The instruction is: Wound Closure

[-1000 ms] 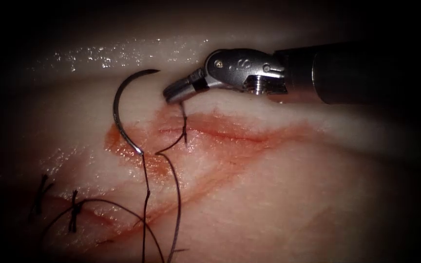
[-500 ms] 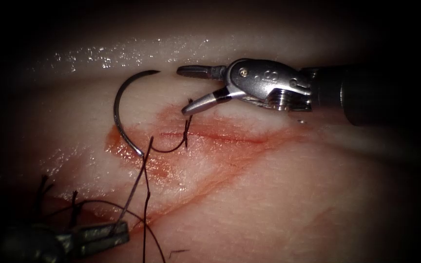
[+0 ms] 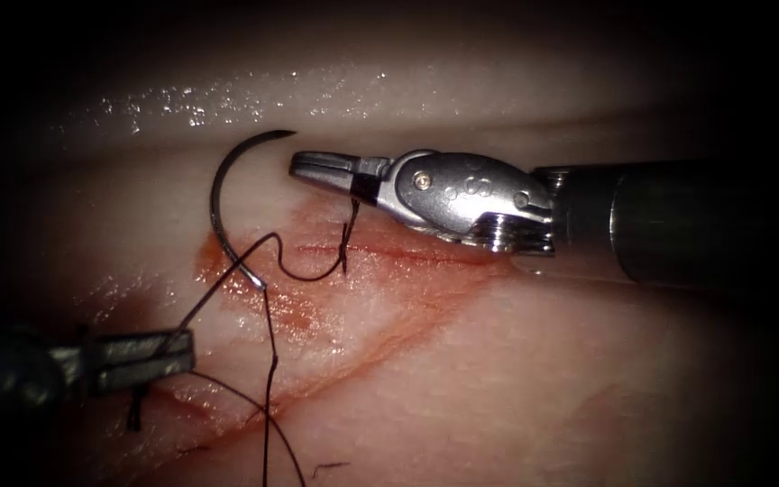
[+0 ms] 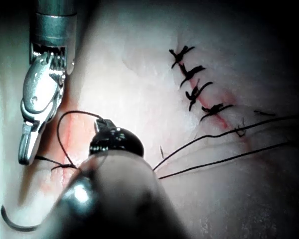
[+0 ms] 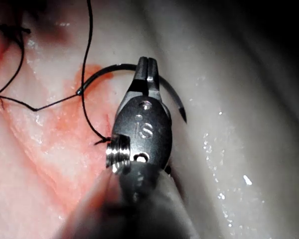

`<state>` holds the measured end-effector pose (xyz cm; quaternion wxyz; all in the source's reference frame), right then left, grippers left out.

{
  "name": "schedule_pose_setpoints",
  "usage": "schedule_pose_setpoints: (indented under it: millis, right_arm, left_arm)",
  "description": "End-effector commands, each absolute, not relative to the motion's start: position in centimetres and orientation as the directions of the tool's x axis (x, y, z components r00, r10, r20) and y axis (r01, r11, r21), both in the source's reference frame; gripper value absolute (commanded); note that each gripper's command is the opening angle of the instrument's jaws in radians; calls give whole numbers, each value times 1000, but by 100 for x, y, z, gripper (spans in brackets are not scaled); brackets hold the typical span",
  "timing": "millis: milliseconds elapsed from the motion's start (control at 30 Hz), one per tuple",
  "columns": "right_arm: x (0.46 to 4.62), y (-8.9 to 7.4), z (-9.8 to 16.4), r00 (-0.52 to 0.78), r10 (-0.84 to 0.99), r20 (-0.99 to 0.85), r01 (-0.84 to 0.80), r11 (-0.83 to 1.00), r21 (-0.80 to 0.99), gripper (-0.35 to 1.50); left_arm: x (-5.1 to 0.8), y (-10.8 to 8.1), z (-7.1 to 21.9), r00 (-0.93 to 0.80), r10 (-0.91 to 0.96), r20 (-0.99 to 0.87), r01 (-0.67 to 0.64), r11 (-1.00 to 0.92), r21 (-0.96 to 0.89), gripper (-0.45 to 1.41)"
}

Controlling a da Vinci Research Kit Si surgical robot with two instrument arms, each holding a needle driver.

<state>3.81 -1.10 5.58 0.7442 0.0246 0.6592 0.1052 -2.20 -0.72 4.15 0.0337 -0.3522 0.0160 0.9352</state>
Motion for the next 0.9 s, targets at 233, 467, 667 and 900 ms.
schedule_pose_setpoints:
  millis: [233,467,667,900]
  right_arm:
    - [433,-118,575,75,161,-984,1,987,161,-35]
    - [434,-143,575,60,134,-989,170,975,142,-35]
    - [417,-158,565,7,129,-992,223,966,128,-35]
    - [397,-165,555,-98,172,-980,237,961,145,-35]
  left_arm:
    - [-218,-42,428,-769,-50,-637,1,-997,77,-45]
    - [-204,-4,453,-789,-69,-610,-51,-983,178,-45]
    - [-203,11,494,-805,-64,-590,-65,-979,194,-45]
    - [-212,21,551,-823,-60,-565,-70,-976,205,-45]
